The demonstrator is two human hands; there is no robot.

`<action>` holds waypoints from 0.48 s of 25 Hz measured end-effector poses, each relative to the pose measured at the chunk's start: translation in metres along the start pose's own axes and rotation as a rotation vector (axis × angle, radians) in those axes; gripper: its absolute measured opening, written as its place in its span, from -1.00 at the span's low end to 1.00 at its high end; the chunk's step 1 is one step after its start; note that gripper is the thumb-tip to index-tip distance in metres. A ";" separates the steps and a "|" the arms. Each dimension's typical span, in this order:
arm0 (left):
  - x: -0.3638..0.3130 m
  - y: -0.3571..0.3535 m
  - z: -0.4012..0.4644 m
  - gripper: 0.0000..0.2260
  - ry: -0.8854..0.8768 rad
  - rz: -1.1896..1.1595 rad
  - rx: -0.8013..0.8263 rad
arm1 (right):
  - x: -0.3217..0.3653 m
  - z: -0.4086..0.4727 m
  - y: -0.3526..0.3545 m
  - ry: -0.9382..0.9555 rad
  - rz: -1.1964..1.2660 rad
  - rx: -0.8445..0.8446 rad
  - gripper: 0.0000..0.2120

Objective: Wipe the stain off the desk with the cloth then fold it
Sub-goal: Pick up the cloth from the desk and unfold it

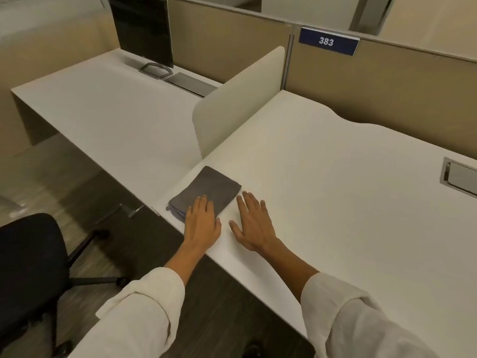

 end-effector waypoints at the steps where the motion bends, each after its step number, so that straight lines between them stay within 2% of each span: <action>1: 0.003 0.000 0.003 -0.58 -0.003 -0.004 0.008 | 0.004 0.004 -0.001 0.010 -0.005 0.013 -0.31; 5: 0.009 0.008 0.010 -0.80 -0.060 -0.131 -0.068 | 0.015 0.017 -0.002 0.037 0.000 0.042 -0.34; 8: 0.010 0.022 0.015 -0.85 -0.078 -0.254 -0.151 | 0.017 0.019 -0.005 0.042 0.070 0.078 -0.33; 10: 0.007 0.033 0.019 -0.87 -0.093 -0.374 -0.185 | 0.020 0.025 -0.005 0.005 0.165 0.089 -0.30; 12: -0.001 0.046 0.023 -0.88 -0.120 -0.488 -0.206 | 0.023 0.036 0.004 -0.100 0.362 0.083 -0.28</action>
Point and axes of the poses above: each hand's wrist, its own z-axis towards the middle knuckle, its own y-axis out of the back of the hand, x = y × z, the point moved 4 cm from there along z, towards the middle knuckle, and after that the axes turned 9 degrees about -z, right-handed, at the moved point
